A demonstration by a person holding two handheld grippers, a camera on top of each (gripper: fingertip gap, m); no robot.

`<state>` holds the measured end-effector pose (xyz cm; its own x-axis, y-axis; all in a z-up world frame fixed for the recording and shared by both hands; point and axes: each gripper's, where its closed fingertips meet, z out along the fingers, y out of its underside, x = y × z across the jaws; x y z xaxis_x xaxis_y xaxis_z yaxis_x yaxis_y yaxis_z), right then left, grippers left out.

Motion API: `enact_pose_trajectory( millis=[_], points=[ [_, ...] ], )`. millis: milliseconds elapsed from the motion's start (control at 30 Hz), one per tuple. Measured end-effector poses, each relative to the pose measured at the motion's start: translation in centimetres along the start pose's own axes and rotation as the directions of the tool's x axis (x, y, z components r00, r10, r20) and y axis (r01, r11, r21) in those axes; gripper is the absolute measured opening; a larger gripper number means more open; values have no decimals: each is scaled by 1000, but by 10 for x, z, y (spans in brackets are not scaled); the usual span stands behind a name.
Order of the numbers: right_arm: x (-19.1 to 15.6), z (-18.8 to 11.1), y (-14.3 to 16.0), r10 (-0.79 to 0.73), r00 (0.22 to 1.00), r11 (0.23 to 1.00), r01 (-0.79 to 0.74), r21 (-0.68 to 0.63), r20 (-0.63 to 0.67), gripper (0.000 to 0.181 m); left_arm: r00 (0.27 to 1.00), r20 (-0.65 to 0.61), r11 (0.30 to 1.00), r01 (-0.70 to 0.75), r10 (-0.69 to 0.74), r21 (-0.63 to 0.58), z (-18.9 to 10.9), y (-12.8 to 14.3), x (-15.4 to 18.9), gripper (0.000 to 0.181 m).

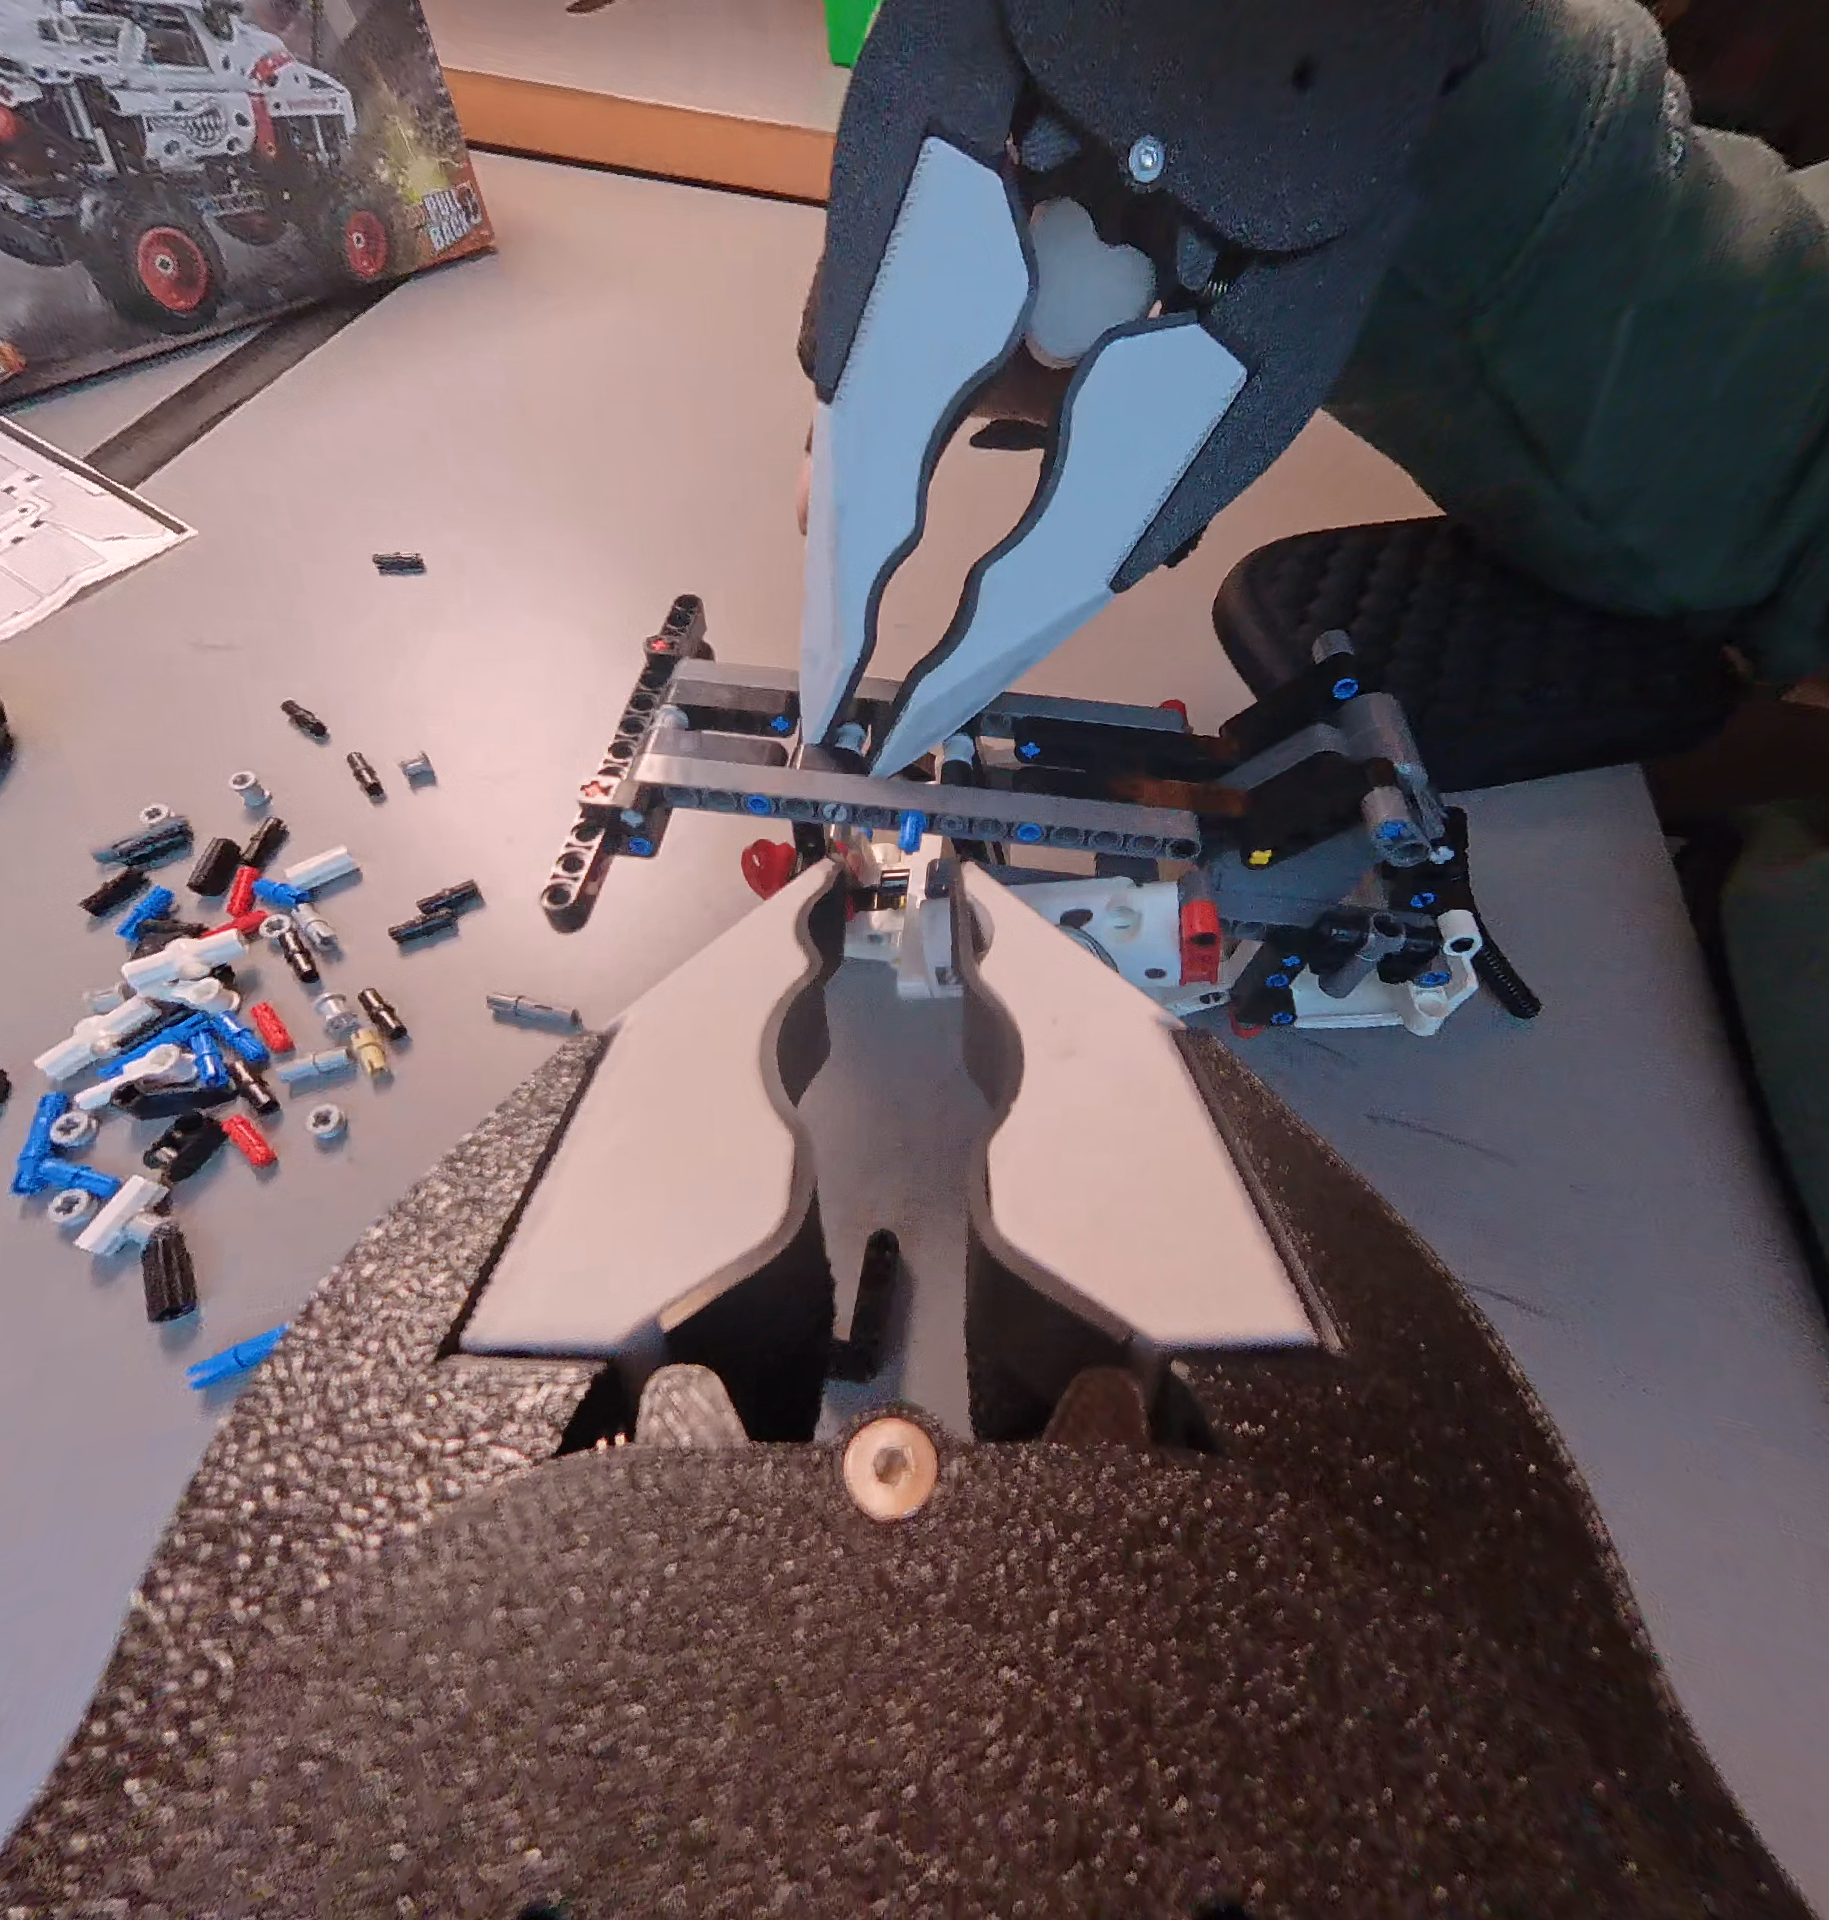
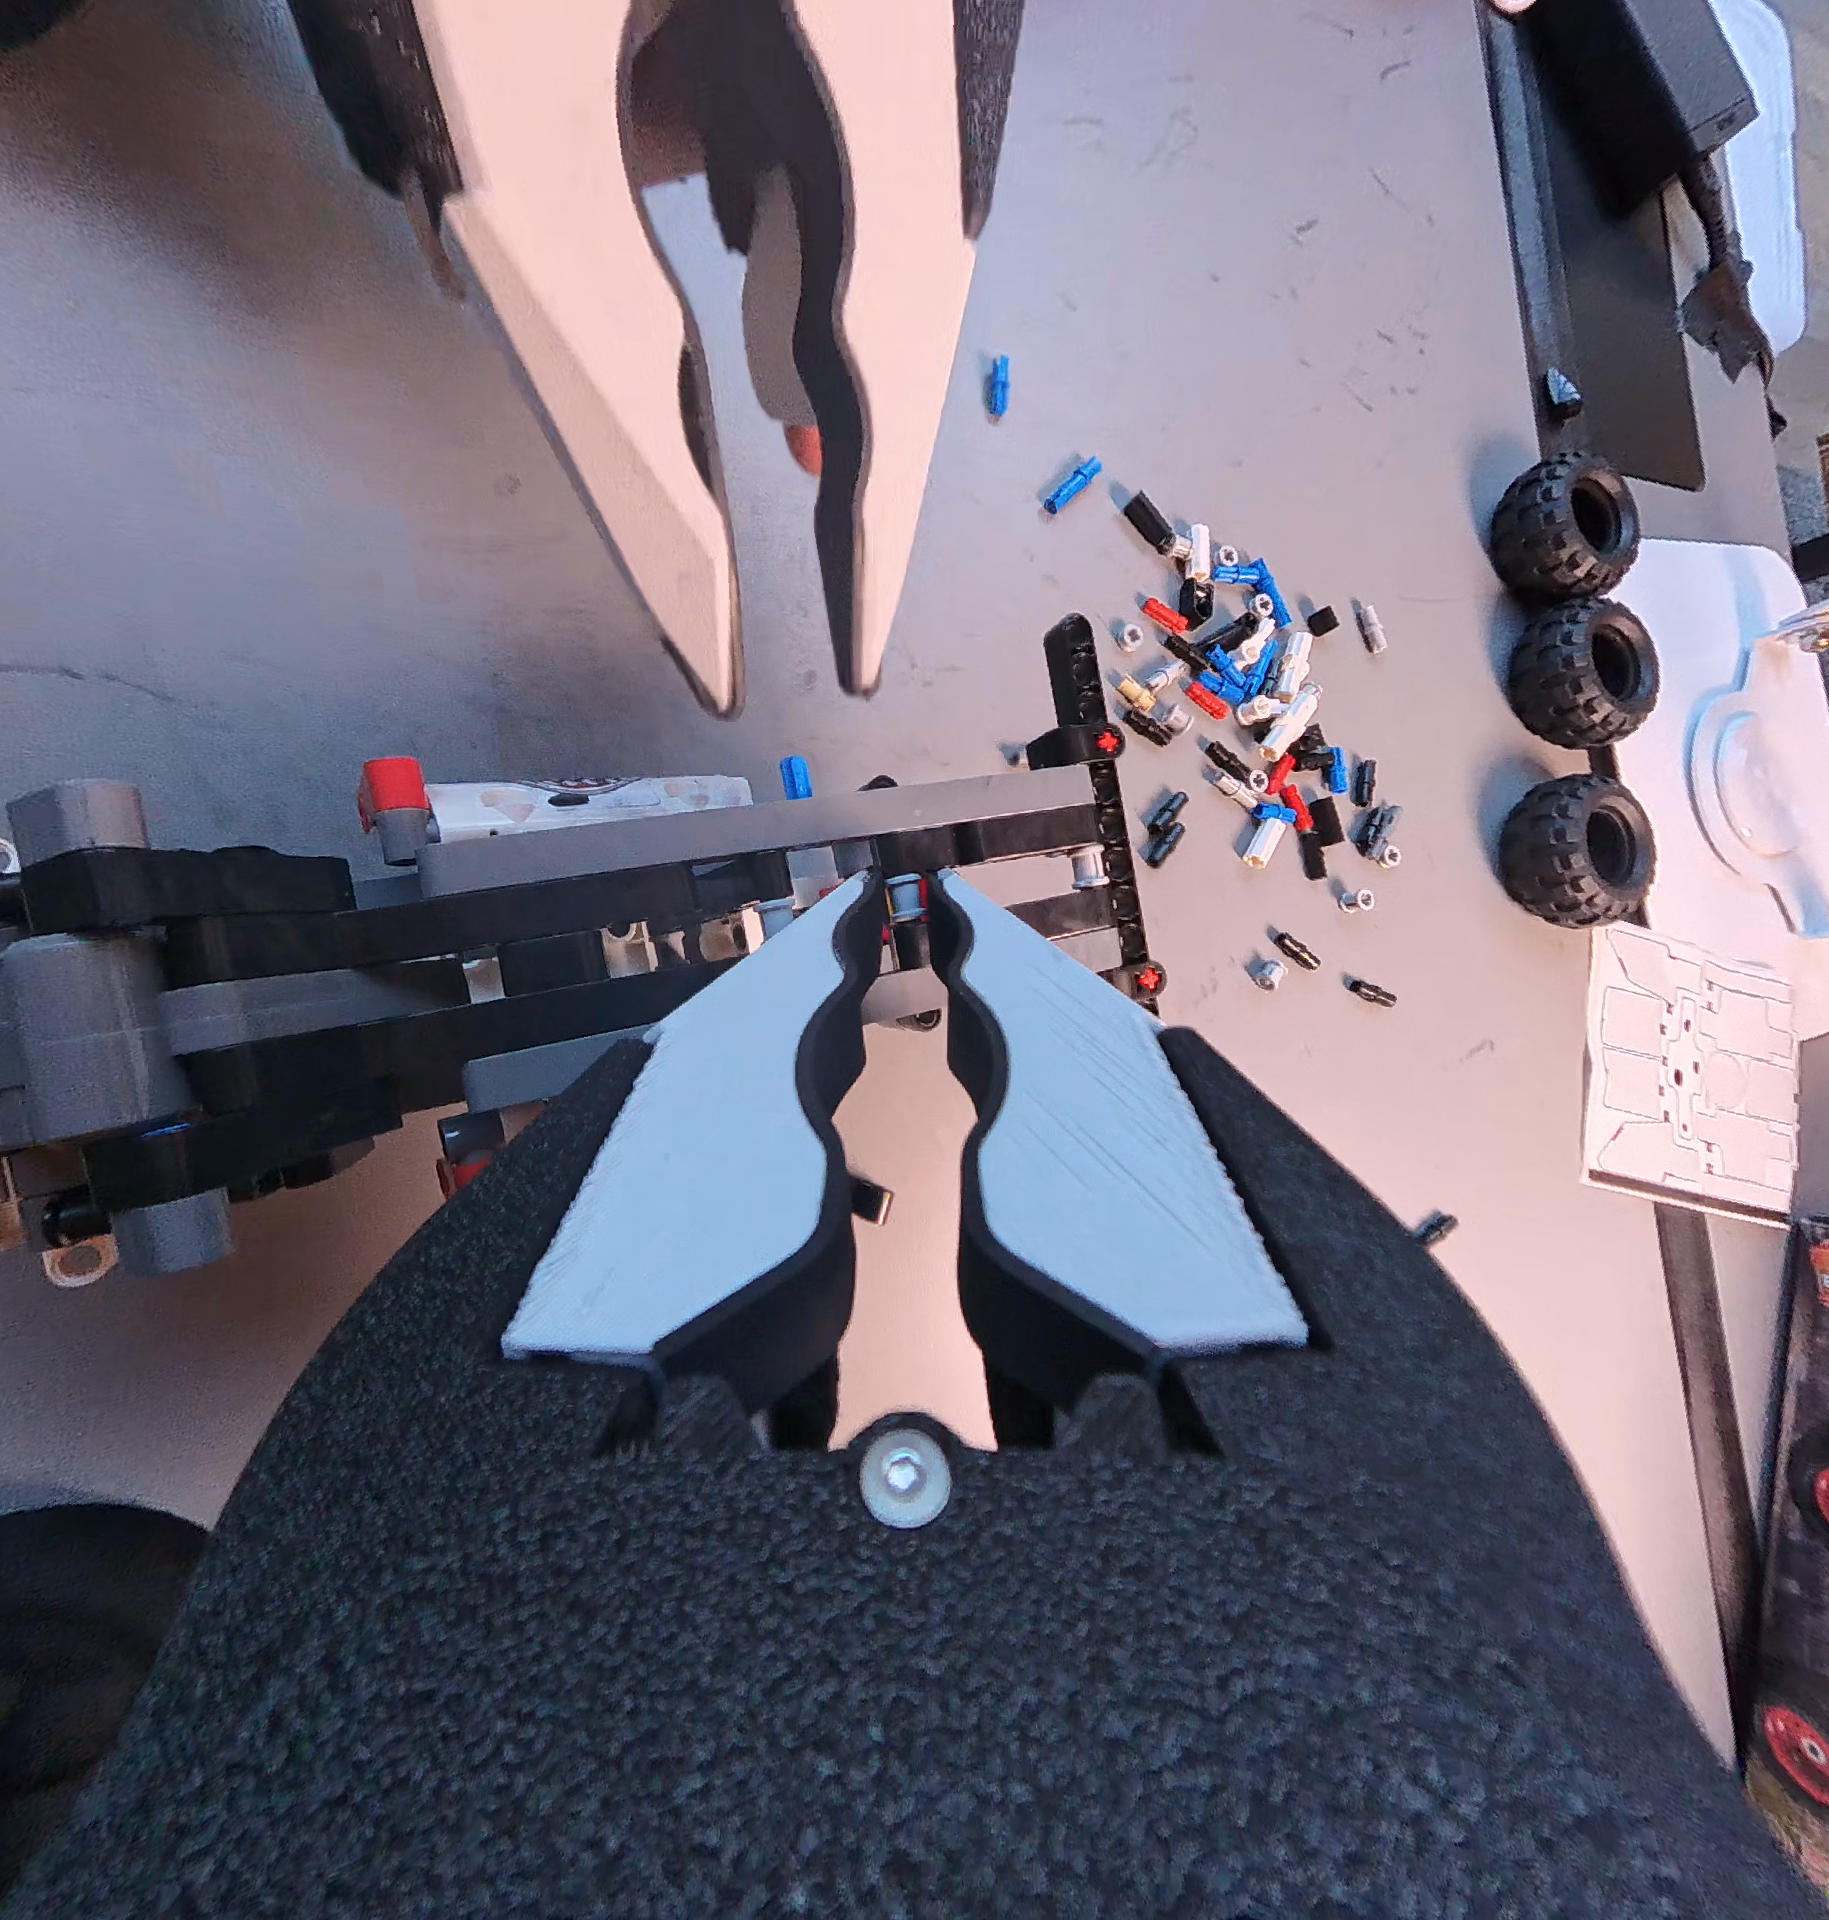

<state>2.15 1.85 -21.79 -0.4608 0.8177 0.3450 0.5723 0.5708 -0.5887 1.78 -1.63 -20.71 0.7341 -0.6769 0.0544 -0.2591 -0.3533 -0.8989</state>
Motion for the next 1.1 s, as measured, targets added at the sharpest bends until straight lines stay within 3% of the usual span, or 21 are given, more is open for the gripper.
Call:
enact_pose_trajectory(
  millis=[333, 600, 700, 800, 933, 1100],
  points=[
    [-1, 2, -3, -4, 1000, 1000, 4, 12, 2, 7, 998, 10, 996, -68, 68, -59, 14, 4, 1, 4],
    [-1, -1, -1, -21, 1000, 1000, 21, 8, -13, 8, 1000, -20, 1000, 9, -9, -26, 15, 3, 2, 3],
    [6, -17, -5, -23, 998, 999, 25, 32, -62, 3, 999, -18, 999, 28, -28, -28, 14, 7, 0, 3],
    [-13, -31, -15, -53, 998, 996, 51, 73, 28, 6, 999, -24, 999, 24, -25, -24, 14, 6, 1, 3],
    [-25, -9, -7, -128, 990, 991, 129, -22, 61, 6, 1000, -23, 1000, 12, -13, -25, 16, 5, 2, 3],
    [-24, -8, -8, -63, 992, 997, 67, -33, 112, 6, 1000, -7, 999, -12, 12, -31, 14, 7, 0, 3]
  ],
)
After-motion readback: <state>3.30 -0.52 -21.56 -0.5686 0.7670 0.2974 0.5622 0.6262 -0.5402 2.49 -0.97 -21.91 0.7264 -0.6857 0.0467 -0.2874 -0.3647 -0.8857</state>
